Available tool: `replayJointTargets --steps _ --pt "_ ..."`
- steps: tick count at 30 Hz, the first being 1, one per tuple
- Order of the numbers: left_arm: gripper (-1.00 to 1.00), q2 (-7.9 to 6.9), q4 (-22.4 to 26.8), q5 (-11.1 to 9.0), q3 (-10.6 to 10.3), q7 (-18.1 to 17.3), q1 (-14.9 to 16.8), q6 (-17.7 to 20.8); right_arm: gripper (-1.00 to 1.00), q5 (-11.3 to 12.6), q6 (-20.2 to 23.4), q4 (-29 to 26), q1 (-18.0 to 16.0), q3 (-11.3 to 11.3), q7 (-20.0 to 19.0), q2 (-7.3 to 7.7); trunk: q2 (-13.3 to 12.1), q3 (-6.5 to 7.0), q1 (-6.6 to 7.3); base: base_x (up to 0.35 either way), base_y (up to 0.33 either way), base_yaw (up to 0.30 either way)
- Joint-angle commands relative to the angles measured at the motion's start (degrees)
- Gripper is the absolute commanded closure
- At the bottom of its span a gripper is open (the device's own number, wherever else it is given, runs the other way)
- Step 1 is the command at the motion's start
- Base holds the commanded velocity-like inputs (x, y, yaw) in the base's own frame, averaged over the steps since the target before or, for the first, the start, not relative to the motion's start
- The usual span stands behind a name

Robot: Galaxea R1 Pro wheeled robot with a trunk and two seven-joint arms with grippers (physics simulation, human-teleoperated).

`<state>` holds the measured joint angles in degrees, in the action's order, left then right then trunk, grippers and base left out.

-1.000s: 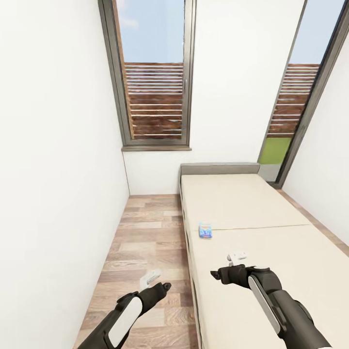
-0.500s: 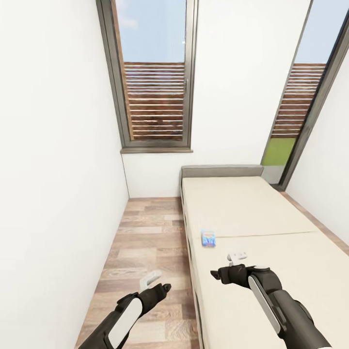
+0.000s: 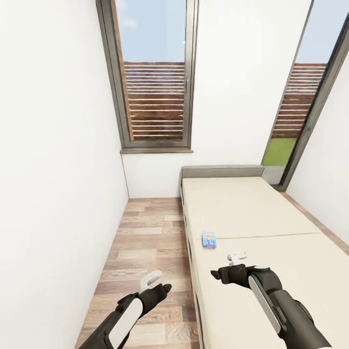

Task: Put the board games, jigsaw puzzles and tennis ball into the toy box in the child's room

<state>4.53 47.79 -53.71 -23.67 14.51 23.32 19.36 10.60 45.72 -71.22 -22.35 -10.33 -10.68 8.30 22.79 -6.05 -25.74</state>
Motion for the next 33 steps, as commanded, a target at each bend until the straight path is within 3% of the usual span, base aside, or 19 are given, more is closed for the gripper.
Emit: replayJointTargets --steps 1,12,33 --pt "-1.0 -0.02 0.1 -0.6 -0.1 0.5 0.0 0.1 -1.0 0.2 0.2 -0.1 -0.1 -0.1 0.0 0.05 0.1 -0.13 -0.04 0.013 0.002 0.0" --pt "-1.0 0.03 0.1 -0.7 -0.2 0.5 0.1 0.1 -1.0 0.2 0.2 -0.1 -0.1 0.0 0.0 0.05 0.1 -0.13 -0.04 0.006 0.049 0.0" --pt "-1.0 0.27 0.1 -0.7 -0.2 0.5 0.1 0.1 -1.0 0.2 0.2 -0.1 -0.1 0.0 0.0 0.05 0.1 -0.13 -0.04 0.001 0.203 0.0"
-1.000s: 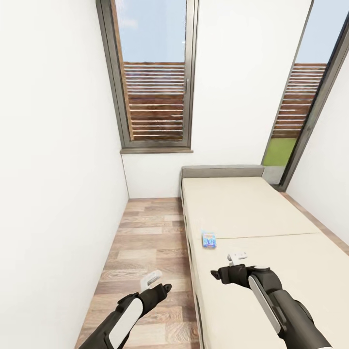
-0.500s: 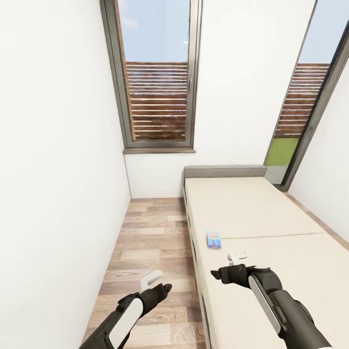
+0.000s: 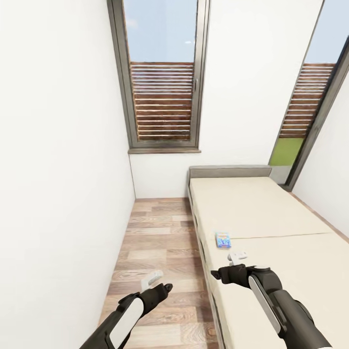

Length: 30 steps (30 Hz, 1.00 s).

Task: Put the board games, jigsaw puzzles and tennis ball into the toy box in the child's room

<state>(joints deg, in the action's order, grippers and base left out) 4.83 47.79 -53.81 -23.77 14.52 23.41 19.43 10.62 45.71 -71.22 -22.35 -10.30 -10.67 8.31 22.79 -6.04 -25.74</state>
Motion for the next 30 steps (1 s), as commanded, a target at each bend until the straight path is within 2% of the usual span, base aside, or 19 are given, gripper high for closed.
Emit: replayJointTargets --steps 1,20,30 --pt "-1.0 0.0 0.1 -0.6 -0.1 0.5 0.0 0.1 -1.0 0.2 0.3 -0.1 -0.1 -0.1 0.0 0.04 0.1 -0.13 -0.04 0.0 0.096 0.0" --pt "-1.0 0.13 0.1 -0.6 -0.2 0.5 0.0 0.0 -1.0 0.2 0.3 -0.1 -0.1 -0.1 0.0 0.04 0.1 -0.13 -0.04 0.0 0.036 0.0" --pt "-1.0 0.16 0.1 -0.6 -0.2 0.5 0.1 0.1 -1.0 0.2 0.3 -0.1 -0.1 -0.1 0.0 0.04 0.1 -0.13 -0.04 0.0 0.125 0.0"
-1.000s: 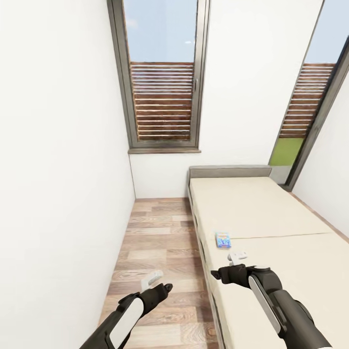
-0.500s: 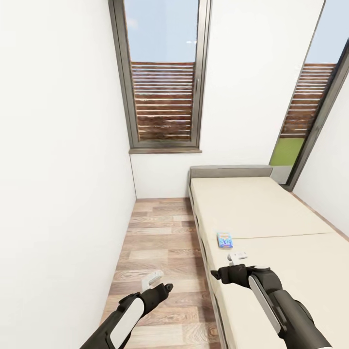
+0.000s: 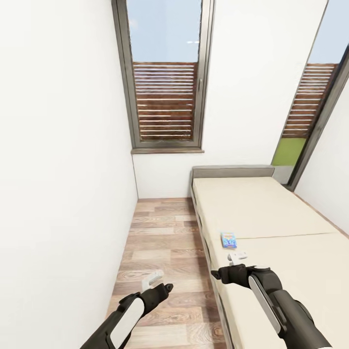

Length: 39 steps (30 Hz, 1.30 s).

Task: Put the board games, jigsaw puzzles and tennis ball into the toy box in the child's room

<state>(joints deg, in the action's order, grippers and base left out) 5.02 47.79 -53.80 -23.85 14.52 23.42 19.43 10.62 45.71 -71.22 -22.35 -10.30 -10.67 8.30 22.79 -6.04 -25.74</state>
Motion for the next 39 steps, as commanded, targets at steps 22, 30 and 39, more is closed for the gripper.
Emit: replayJointTargets --steps 22,30,39 --pt "-1.0 -0.07 0.1 -0.6 -0.1 0.5 0.0 0.1 -1.0 0.2 0.3 -0.1 -0.1 -0.2 0.0 0.05 0.1 -0.13 -0.04 0.0 0.027 0.0" --pt "-1.0 -0.09 0.1 -0.6 -0.1 0.5 0.1 0.1 -1.0 0.2 0.3 -0.1 0.0 -0.3 0.0 0.05 0.1 -0.13 -0.04 0.0 0.128 0.0" --pt "-1.0 -0.05 0.1 -0.7 -0.1 0.5 0.1 0.1 -1.0 0.2 0.3 -0.1 -0.1 -0.2 -0.1 0.09 0.1 -0.13 -0.04 0.0 0.123 0.0"
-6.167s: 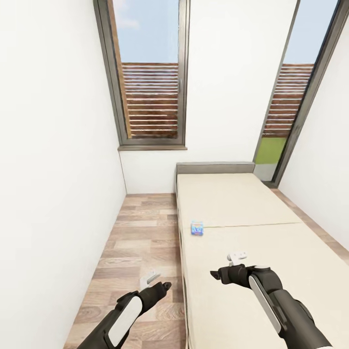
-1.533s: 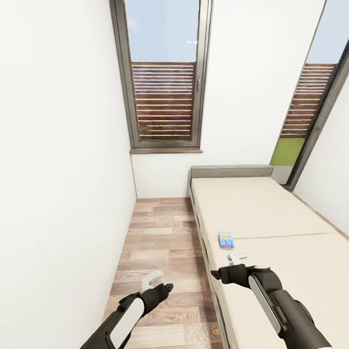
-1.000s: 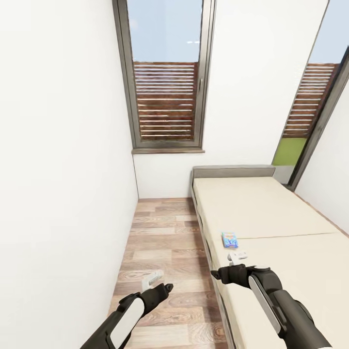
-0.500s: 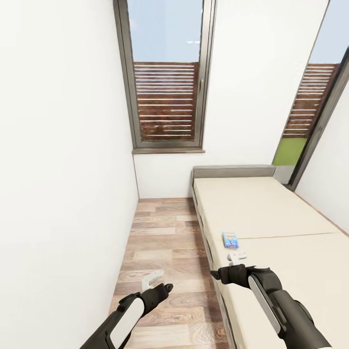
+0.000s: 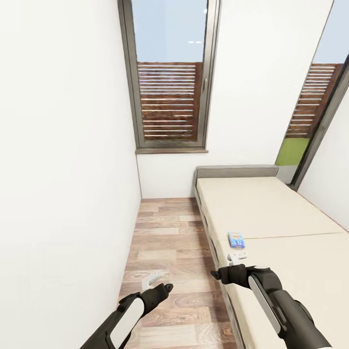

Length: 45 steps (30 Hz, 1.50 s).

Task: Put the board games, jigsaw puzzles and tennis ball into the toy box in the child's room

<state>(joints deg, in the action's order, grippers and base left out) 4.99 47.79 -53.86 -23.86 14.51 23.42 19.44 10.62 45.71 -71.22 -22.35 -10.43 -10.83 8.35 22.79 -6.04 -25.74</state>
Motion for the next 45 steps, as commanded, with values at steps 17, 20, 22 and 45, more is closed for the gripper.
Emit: replayJointTargets --steps 17,20,22,45 --pt "-1.0 -0.04 0.2 -0.7 -0.1 0.5 0.0 0.1 -1.0 0.2 -0.3 -0.3 0.1 -0.2 -0.5 0.58 0.1 -0.13 -0.04 0.0 0.022 0.0" --pt "-1.0 -0.05 0.2 -0.7 -0.1 0.5 0.0 0.1 -1.0 0.3 -0.4 -0.3 0.1 -0.2 -0.5 0.66 0.1 -0.13 -0.04 0.0 0.004 0.0" --pt "-1.0 -0.06 0.2 -0.7 -0.1 0.5 0.0 0.1 -1.0 0.3 -0.4 -0.3 0.1 -0.2 -0.5 0.69 0.1 -0.13 -0.04 0.0 0.003 0.0" --pt "-1.0 -0.46 0.2 -0.8 0.0 0.4 0.0 0.1 -1.0 0.3 -0.4 -0.3 0.2 -0.4 -0.6 0.55 0.1 -0.13 -0.04 0.128 0.001 0.0"
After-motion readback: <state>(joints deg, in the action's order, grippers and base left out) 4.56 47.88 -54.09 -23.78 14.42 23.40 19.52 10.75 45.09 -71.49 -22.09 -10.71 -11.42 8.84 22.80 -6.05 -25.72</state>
